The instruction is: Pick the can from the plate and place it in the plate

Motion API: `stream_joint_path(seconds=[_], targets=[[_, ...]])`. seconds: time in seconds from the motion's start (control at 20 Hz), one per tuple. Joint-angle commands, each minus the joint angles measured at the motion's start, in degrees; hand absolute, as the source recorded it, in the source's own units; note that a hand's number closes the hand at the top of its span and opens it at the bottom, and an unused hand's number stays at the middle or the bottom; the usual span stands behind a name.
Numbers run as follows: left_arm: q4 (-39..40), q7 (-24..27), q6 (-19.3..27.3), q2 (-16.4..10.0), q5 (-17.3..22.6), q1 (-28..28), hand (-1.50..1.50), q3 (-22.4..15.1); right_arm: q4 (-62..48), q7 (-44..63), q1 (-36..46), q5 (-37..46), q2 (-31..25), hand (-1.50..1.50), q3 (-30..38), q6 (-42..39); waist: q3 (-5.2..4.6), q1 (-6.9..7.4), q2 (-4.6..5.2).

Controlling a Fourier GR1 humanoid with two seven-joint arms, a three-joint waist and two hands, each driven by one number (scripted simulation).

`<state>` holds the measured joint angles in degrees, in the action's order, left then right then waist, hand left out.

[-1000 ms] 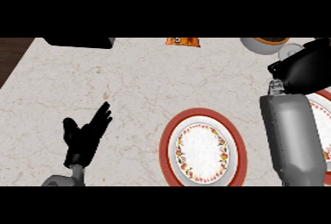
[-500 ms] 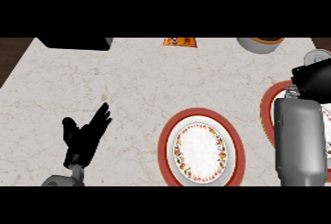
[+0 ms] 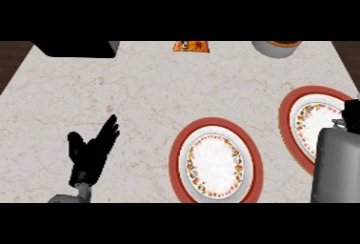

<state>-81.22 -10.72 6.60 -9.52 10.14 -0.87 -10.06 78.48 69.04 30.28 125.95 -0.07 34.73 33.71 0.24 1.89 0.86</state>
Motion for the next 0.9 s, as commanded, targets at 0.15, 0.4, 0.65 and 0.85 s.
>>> stream_joint_path(seconds=[0.15,0.4,0.65,0.85], targets=[[1.8,0.2,-0.3,0.5,0.8,0.3,0.00,0.9,-0.6,11.1,-3.3,-2.4,0.1,1.50,6.2,15.0,-0.12,-1.11,-0.33],[1.2,-0.1,0.2,0.2,1.1,0.5,0.00,2.0,-4.8,7.2,-3.0,-15.9,0.1,1.50,15.4,13.0,0.00,-1.77,-0.52],[-0.4,0.2,1.6,2.1,-1.0,2.6,0.00,-0.7,-16.5,-3.1,-4.1,-30.3,-0.8,-1.50,18.0,16.5,-0.07,-1.51,-0.70],[1.7,-0.3,0.6,1.7,0.0,0.7,0.00,1.2,-23.7,-13.6,-3.8,-42.5,-6.9,-1.50,15.0,25.1,-0.14,-1.72,-0.72]])
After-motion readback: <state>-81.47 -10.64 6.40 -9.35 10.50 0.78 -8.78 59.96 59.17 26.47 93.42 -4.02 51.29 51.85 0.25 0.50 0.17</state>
